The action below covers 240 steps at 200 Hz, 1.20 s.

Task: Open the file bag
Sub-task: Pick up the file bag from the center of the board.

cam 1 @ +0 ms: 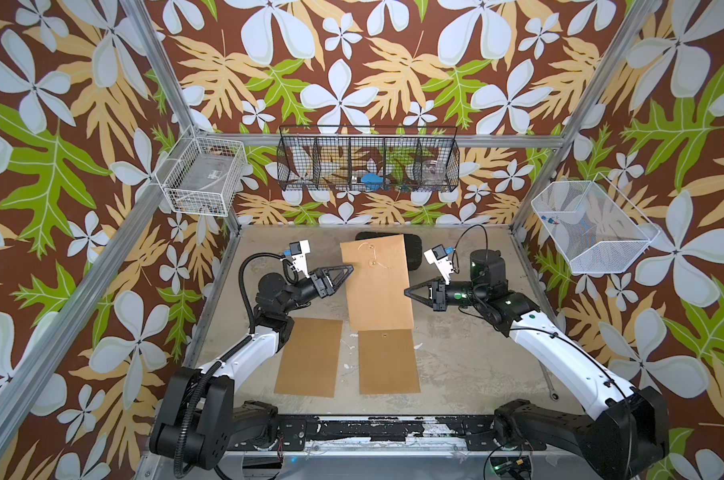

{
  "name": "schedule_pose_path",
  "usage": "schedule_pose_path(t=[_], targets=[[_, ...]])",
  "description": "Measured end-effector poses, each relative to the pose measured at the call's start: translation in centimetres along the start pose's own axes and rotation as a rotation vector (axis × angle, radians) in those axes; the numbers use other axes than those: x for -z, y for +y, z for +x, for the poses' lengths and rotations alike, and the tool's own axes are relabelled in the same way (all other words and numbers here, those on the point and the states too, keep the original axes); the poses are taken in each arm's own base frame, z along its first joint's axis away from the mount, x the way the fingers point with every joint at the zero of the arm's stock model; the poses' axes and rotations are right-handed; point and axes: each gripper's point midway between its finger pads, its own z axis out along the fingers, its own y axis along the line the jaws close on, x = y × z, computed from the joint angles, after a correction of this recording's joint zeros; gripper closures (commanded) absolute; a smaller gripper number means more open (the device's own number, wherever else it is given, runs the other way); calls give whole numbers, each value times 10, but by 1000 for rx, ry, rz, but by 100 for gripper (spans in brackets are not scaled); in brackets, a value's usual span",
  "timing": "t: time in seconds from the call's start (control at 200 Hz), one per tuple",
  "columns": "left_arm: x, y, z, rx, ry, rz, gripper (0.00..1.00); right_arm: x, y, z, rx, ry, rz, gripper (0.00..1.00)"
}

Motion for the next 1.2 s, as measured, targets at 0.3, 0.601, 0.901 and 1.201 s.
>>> schedule_pose_path(t=[0.3,0.601,0.901,1.201], targets=[[-4,-6,-4,26,0,53,42,-1,7,2,5,12,-31,100],[-7,-9,-5,32,11,76,61,-9,11,7,5,35,-52,100],[-9,-7,-4,35,18,78,90,-11,14,3,14,29,-61,100],[-6,-15,-5,23,18,98,100,-11,9,5,10,34,-39,86]])
